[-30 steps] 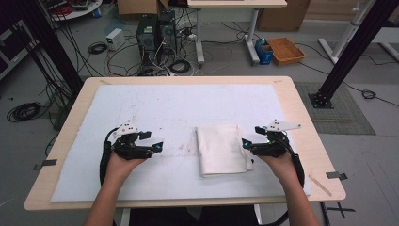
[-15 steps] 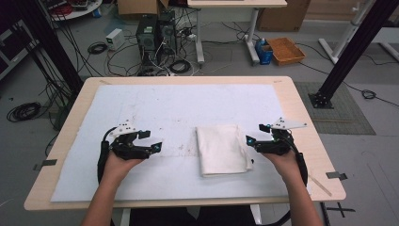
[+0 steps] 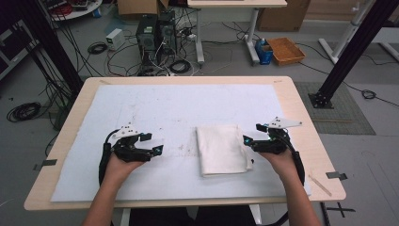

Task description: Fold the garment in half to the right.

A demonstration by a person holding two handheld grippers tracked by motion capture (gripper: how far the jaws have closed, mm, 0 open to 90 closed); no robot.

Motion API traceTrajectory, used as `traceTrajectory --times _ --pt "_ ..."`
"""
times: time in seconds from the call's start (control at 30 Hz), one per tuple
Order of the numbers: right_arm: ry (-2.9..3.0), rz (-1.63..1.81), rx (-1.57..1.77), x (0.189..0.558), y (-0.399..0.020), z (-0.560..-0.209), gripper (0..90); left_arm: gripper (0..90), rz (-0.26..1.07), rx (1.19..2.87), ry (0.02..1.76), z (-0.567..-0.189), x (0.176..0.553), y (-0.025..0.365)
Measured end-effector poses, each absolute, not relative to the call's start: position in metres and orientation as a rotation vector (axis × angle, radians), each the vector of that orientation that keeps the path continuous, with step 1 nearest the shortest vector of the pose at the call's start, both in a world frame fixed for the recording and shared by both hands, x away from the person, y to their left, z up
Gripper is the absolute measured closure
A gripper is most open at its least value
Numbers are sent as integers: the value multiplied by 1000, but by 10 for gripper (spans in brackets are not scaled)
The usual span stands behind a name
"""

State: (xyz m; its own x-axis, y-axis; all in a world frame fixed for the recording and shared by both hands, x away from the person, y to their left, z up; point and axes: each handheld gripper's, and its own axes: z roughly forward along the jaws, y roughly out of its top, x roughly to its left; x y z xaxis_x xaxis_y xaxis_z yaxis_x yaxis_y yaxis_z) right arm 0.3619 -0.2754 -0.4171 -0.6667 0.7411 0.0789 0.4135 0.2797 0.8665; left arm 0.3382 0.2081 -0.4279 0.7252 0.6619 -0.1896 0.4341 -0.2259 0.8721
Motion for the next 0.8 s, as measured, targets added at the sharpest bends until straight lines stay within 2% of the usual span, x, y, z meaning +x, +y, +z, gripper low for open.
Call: traceTrajectory --times 0.8 --pt "2221 1336 1040 356 -275 -417 212 224 257 1852 849 -426 334 209"
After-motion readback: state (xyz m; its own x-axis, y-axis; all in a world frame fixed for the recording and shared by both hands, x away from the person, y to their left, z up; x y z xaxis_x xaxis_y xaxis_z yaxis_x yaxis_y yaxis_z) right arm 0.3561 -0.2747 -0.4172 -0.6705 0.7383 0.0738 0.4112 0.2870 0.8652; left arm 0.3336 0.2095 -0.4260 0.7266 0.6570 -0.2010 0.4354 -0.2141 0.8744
